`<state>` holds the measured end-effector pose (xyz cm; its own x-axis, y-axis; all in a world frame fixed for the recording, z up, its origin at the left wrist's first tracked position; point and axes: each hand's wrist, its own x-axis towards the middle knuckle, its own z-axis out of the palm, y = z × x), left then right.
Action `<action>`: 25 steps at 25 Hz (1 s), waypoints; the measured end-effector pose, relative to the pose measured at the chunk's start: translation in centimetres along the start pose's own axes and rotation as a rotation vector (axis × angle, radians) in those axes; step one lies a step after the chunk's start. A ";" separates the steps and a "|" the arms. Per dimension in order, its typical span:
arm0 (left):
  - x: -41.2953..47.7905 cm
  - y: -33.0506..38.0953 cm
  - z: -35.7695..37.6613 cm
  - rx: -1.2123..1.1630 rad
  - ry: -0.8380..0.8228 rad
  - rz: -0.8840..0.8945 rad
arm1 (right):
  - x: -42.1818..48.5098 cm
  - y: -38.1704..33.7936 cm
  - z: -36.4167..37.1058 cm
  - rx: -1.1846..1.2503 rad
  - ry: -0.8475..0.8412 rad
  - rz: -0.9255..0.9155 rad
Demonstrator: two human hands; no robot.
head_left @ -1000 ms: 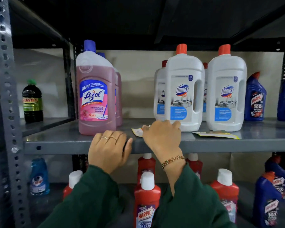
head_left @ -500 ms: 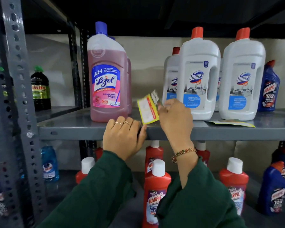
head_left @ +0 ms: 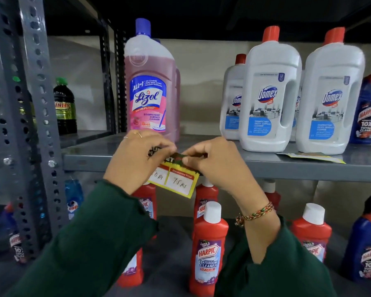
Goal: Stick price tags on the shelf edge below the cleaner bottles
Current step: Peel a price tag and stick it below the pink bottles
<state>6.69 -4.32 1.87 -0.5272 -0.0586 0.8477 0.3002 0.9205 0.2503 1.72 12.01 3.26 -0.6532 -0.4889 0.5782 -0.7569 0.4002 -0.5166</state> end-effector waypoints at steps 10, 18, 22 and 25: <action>-2.0 -1.6 -1.7 0.361 -0.140 0.075 | -0.6 -1.0 4.1 -0.371 0.139 -0.172; -2.6 -2.1 -1.1 0.355 -0.060 0.145 | 0.1 -0.9 3.8 -0.455 0.117 -0.143; -3.0 -2.1 -0.9 0.358 -0.002 0.139 | 0.4 -0.4 3.3 -0.367 0.072 -0.125; -3.1 -2.1 -0.8 0.372 0.002 0.152 | 0.5 -0.2 3.5 -0.305 0.111 -0.108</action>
<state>8.26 -6.40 -0.90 -0.4972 0.0891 0.8630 0.0667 0.9957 -0.0643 1.56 8.95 1.44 -0.5546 -0.4607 0.6930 -0.7825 0.5720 -0.2460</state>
